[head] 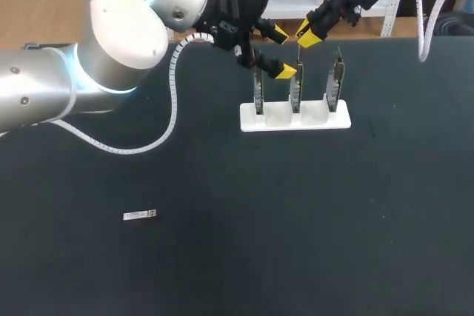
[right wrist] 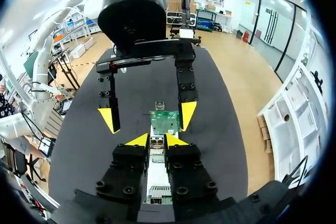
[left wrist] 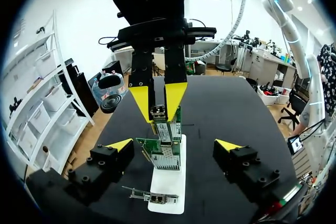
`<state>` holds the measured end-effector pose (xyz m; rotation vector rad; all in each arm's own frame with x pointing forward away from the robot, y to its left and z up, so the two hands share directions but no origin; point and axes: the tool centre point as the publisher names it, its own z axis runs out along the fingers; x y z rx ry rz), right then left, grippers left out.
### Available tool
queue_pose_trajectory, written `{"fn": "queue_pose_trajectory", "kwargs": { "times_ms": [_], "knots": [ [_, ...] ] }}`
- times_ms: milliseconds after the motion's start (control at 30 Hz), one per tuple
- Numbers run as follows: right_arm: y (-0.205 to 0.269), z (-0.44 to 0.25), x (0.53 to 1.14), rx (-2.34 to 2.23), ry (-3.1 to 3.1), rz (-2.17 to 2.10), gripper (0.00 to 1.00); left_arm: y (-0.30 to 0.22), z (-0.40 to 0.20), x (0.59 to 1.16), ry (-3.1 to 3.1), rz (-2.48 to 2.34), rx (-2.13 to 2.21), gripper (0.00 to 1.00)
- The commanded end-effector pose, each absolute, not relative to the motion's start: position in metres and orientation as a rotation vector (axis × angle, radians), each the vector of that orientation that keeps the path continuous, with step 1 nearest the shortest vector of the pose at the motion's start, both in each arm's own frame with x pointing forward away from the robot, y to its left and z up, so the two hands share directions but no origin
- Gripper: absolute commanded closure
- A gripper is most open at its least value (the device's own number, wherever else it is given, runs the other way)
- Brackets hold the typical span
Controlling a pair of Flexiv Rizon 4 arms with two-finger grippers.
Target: Pick up the optical module with the left hand, and insert it into the network port with the right hand.
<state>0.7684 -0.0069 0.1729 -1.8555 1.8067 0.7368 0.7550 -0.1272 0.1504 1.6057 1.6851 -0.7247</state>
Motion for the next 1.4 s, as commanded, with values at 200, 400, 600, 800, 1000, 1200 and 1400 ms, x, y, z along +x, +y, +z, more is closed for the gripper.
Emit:
{"fn": "queue_pose_trajectory", "kwargs": {
  "times_ms": [200, 400, 600, 800, 1000, 1200, 1400],
  "knots": [
    [-0.0045, 0.1728, 0.7674, -1.854, 1.799, 0.737, 1.00, -0.1281, 0.1509, 0.7567, 1.689, -0.725, 1.610, 0.00],
    [-0.0041, 0.1710, 0.7683, -1.854, 1.797, 0.741, 1.00, -0.1281, 0.1509, 0.7567, 1.689, -0.725, 1.610, 0.00],
    [-0.0063, 0.1716, 0.7679, -1.857, 1.801, 0.735, 1.00, -0.1281, 0.1509, 0.7567, 1.689, -0.725, 1.610, 0.00],
    [-0.0071, 0.1718, 0.7678, -1.851, 1.804, 0.732, 1.00, -0.1281, 0.1509, 0.7567, 1.689, -0.725, 1.610, 0.00],
    [-0.0069, 0.1697, 0.7677, -1.840, 1.808, 0.740, 1.00, -0.1281, 0.1509, 0.7567, 1.689, -0.725, 1.610, 0.00],
    [-0.0061, 0.1692, 0.7698, -1.833, 1.808, 0.740, 1.00, -0.1281, 0.1509, 0.7567, 1.689, -0.725, 1.610, 0.00],
    [-0.0057, 0.1682, 0.7699, -1.827, 1.813, 0.745, 1.00, -0.1281, 0.1509, 0.7567, 1.689, -0.725, 1.610, 0.00]
  ]
}}
